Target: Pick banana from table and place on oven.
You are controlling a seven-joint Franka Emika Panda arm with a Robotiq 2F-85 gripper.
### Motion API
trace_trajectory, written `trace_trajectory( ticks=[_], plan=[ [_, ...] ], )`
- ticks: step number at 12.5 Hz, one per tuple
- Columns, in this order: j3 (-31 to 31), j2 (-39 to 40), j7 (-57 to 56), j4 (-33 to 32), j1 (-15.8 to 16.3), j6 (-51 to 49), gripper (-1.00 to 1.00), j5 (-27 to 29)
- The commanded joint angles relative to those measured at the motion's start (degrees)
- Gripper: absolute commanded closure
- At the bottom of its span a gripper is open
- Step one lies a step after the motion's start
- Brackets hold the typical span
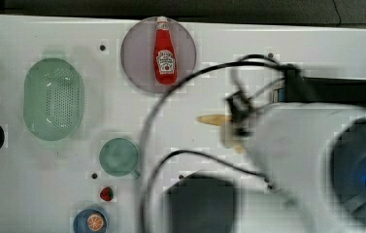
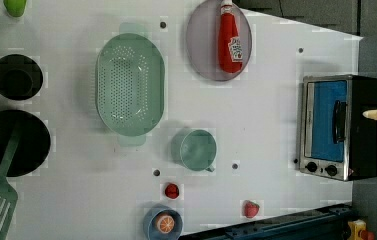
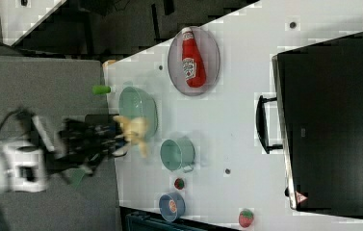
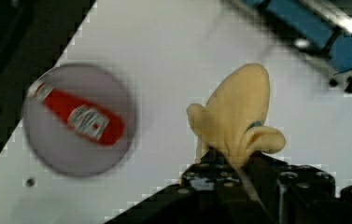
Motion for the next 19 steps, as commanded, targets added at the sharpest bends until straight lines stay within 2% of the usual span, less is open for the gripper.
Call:
trace_trajectory(
  ticks=[1,6,9,10,17,19],
  plan=[
    [-8.6,7.0,-12.2,0.1,-2.6,-1.0,0.62,0.4],
    [-22.5,15.3,-38.7,1.8,-2.8,9.4,0.62,0.5],
    [-24.8,19.1,-46.3,1.8,-2.8,14.6,0.62,0.6],
    [-24.8,19.6,-46.3,1.8,-2.8,14.4,0.55,0.7],
    [-23.9,19.7,-46.3,2.1,-2.5,14.7,-0.98,0.7],
    [-22.9,18.5,-46.1,3.4,-1.9,13.2,-1.0,0.4]
  ],
)
